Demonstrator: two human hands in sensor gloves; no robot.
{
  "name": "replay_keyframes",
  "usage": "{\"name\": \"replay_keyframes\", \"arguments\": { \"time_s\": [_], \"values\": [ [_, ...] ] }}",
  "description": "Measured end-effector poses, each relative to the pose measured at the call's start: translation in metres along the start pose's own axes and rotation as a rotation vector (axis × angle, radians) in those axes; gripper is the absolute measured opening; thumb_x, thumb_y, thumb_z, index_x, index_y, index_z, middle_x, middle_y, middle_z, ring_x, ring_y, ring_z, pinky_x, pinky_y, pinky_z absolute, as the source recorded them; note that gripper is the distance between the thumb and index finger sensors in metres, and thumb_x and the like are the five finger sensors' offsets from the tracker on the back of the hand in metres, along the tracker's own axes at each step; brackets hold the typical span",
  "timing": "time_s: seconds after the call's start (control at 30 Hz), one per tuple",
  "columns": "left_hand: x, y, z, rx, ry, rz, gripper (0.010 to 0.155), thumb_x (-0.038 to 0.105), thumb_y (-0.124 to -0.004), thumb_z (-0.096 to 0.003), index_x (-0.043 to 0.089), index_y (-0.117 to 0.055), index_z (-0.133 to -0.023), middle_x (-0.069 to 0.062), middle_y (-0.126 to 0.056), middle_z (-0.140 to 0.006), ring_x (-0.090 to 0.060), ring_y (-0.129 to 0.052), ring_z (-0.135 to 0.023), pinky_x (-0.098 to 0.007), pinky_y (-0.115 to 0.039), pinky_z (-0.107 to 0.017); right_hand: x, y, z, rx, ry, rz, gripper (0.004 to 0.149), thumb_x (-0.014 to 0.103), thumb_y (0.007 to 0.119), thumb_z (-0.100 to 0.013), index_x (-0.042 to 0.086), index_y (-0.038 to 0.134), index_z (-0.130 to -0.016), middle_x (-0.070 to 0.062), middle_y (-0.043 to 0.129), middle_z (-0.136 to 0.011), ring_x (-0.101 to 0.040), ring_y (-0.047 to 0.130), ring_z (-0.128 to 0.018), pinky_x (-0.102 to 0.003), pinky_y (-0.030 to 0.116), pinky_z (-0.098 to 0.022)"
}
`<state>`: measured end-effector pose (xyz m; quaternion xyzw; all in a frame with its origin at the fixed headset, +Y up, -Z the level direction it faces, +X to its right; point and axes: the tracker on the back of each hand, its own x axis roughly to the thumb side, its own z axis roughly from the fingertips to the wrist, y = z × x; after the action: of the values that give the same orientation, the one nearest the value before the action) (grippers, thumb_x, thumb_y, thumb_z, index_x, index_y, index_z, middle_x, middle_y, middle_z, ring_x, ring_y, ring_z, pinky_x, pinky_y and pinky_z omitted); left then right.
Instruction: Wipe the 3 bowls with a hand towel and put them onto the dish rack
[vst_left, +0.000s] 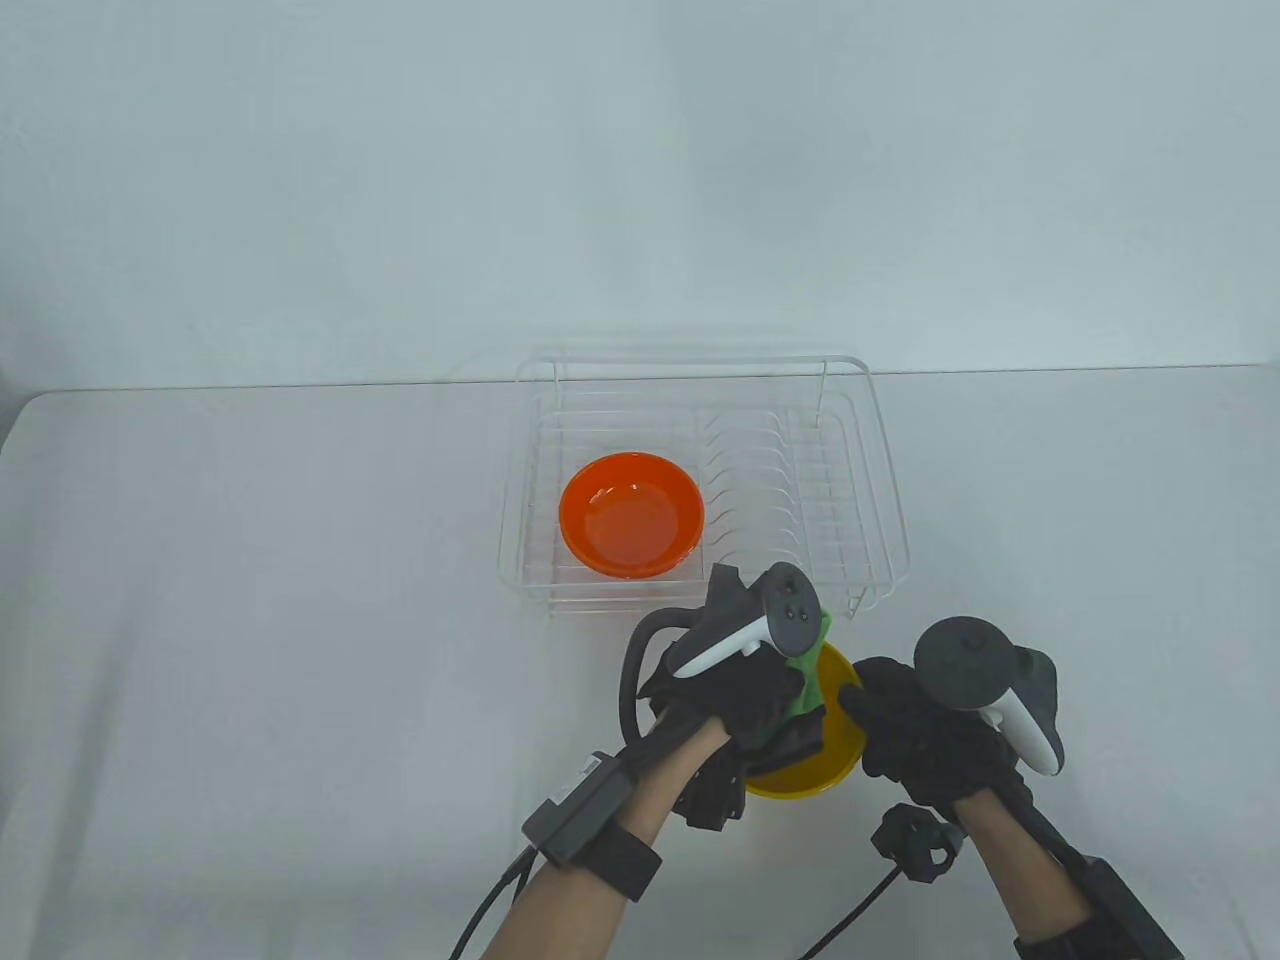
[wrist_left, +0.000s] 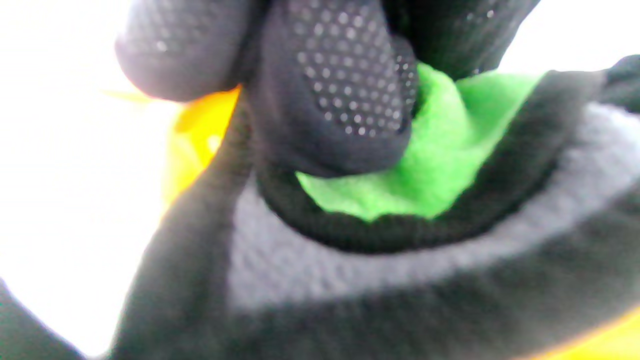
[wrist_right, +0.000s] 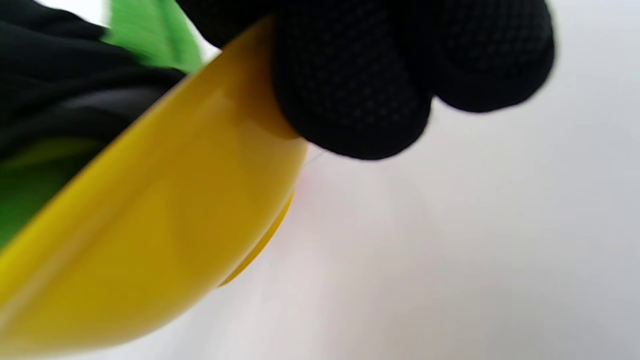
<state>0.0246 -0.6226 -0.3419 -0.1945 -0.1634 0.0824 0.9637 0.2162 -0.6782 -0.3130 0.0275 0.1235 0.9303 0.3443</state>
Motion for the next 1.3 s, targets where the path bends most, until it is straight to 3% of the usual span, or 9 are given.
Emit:
{"name": "replay_keyframes", "arguments": {
  "time_s": [0.27,0.4,0.6,0.83,1.03,1.3],
  "values": [
    [-0.062,0.030,0.052,0.152,0.003,0.112,0.049,0.041,-0.074,-0.0533,0.007,-0.077,-0.088,-0.003,-0.097,-0.058,-0.009,-0.103,-0.027,-0.031,-0.088,-0.030,0.000,0.000,0.000,0.005,0.013,0.009,0.050,0.029,0.074,-0.055,-0.010,0.073,-0.087,-0.014,0.099,-0.046,-0.009,0.101,-0.024,-0.033,0.091,-0.024],
    [-0.098,0.021,0.071,0.194,0.025,0.156,0.049,0.041,-0.073,-0.0534,0.008,-0.077,-0.089,-0.003,-0.096,-0.059,-0.009,-0.103,-0.027,-0.031,-0.088,-0.031,0.000,0.000,0.000,0.008,0.020,0.004,0.050,0.029,0.074,-0.055,-0.009,0.073,-0.087,-0.014,0.099,-0.046,-0.009,0.101,-0.025,-0.033,0.091,-0.024],
    [-0.144,-0.014,0.086,0.206,0.054,0.240,0.049,0.041,-0.073,-0.0533,0.007,-0.077,-0.088,-0.003,-0.096,-0.059,-0.010,-0.103,-0.027,-0.032,-0.088,-0.031,0.000,0.000,0.000,0.000,0.028,0.004,0.050,0.029,0.074,-0.055,-0.009,0.073,-0.087,-0.014,0.099,-0.046,-0.010,0.101,-0.025,-0.034,0.091,-0.024],
    [-0.164,-0.041,0.089,0.187,0.055,0.273,0.049,0.042,-0.073,-0.0531,0.008,-0.077,-0.088,-0.003,-0.097,-0.059,-0.009,-0.103,-0.027,-0.032,-0.088,-0.031,-0.001,0.000,0.000,-0.014,0.048,0.010,0.050,0.029,0.074,-0.055,-0.009,0.073,-0.087,-0.014,0.099,-0.046,-0.010,0.101,-0.025,-0.034,0.091,-0.024],
    [-0.173,-0.048,0.088,0.173,0.047,0.285,0.049,0.042,-0.073,-0.0532,0.008,-0.077,-0.088,-0.003,-0.097,-0.059,-0.009,-0.104,-0.027,-0.032,-0.088,-0.031,0.009,-0.011,-0.005,-0.034,0.061,-0.033,0.050,0.029,0.074,-0.055,-0.010,0.073,-0.087,-0.014,0.099,-0.046,-0.010,0.101,-0.025,-0.034,0.091,-0.024],
    [-0.177,-0.050,0.086,0.177,0.037,0.309,0.049,0.042,-0.073,-0.0531,0.008,-0.077,-0.088,-0.003,-0.097,-0.059,-0.009,-0.103,-0.027,-0.032,-0.088,-0.031,0.064,-0.032,-0.063,-0.068,0.064,-0.019,0.051,0.029,0.074,-0.055,-0.010,0.073,-0.087,-0.014,0.099,-0.047,-0.010,0.101,-0.025,-0.034,0.091,-0.024]
  ]
}}
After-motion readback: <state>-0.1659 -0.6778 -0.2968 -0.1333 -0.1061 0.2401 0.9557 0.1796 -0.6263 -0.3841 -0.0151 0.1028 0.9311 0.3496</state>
